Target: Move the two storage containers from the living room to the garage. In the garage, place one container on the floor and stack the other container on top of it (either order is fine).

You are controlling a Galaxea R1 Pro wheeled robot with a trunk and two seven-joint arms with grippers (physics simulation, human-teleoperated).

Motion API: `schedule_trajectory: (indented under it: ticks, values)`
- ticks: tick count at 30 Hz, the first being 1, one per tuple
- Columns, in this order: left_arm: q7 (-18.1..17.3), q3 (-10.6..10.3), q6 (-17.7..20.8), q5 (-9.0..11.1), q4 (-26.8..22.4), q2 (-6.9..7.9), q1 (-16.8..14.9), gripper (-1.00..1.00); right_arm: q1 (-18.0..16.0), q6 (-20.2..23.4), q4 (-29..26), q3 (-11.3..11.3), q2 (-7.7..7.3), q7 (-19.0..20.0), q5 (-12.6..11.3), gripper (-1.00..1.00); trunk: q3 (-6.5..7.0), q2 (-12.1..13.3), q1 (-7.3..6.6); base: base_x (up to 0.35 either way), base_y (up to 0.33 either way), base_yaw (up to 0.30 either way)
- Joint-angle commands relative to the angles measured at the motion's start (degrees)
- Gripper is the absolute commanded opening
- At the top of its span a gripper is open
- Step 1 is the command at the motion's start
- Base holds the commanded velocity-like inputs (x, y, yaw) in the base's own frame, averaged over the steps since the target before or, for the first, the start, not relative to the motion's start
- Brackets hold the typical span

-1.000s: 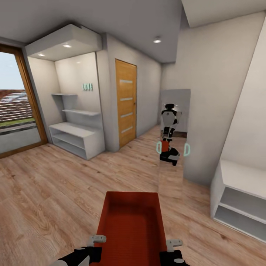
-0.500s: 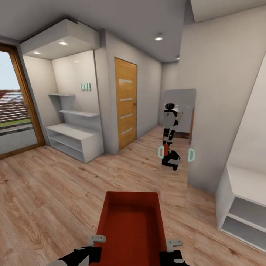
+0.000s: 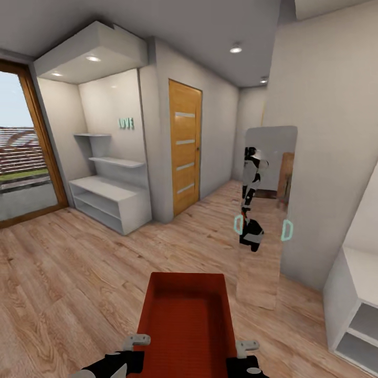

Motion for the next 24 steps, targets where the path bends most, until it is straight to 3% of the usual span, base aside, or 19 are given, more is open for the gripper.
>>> schedule_trajectory:
  ticks: [1, 18, 24]
  values:
    - [0.5, -0.2, 0.2, -0.5, -0.2, 0.19, -0.1, -1.0, 0.0, -0.2, 0.1, 0.5, -0.87, -0.3, -0.9, -1.0, -0.07, 0.0, 0.03, 0.324, 0.0, 0.266]
    - [0.5, -0.2, 0.2, -0.5, -0.2, 0.2, -0.1, -1.0, 0.0, -0.2, 0.1, 0.5, -0.88, -0.3, -0.9, -1.0, -0.07, 0.0, 0.03, 0.324, 0.0, 0.267]
    - [0.5, -0.2, 0.2, -0.5, -0.2, 0.2, -0.1, -1.0, 0.0, -0.2, 0.1, 0.5, -0.88, -0.3, -0.9, -1.0, -0.07, 0.0, 0.03, 0.324, 0.0, 0.053]
